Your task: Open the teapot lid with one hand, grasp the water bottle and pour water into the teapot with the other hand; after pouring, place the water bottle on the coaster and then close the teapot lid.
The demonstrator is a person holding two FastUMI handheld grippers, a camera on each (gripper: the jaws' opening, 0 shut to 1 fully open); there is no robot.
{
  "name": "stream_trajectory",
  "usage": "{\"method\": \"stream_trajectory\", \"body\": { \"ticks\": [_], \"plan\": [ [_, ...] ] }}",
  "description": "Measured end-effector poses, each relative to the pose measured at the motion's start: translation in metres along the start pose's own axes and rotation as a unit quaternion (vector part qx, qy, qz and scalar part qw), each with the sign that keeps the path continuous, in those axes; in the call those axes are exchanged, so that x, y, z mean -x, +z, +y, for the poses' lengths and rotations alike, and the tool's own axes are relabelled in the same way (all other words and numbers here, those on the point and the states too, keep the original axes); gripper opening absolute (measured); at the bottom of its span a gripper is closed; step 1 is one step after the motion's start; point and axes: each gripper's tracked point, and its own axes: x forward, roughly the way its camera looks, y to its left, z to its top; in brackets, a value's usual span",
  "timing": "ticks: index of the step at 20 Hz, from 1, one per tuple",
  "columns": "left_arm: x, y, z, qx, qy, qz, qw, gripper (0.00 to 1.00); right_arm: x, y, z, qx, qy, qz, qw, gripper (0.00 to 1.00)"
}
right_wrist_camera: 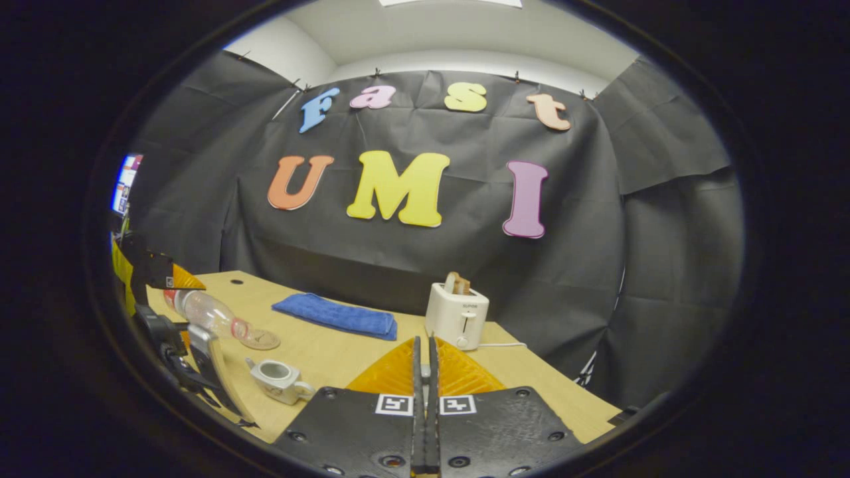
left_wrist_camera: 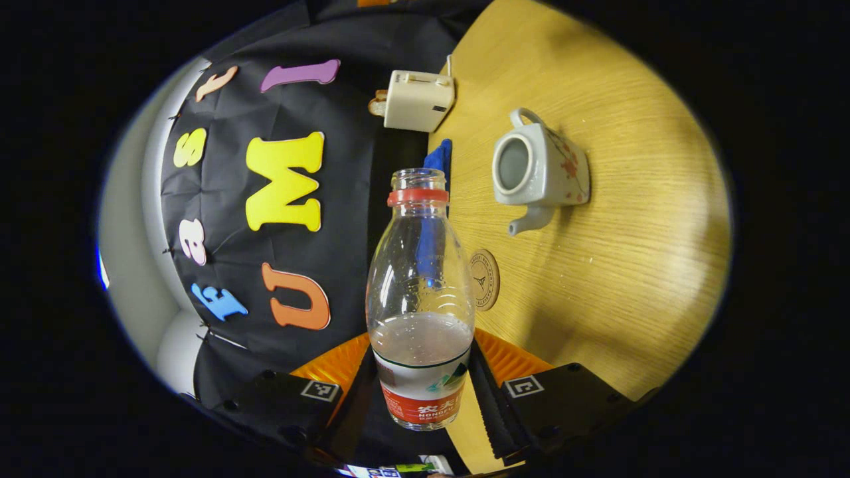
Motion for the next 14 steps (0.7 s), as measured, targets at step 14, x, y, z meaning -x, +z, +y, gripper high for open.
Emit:
{"method": "stream_trajectory", "body": {
  "ticks": [14],
  "plan": [
    [0.002,0.007,0.018,-0.156,-0.024,0.021,0.987,0.79,0.002,0.008,-0.013,0.006,-0.015,-0.014,1.000,0.00]
  ]
}}
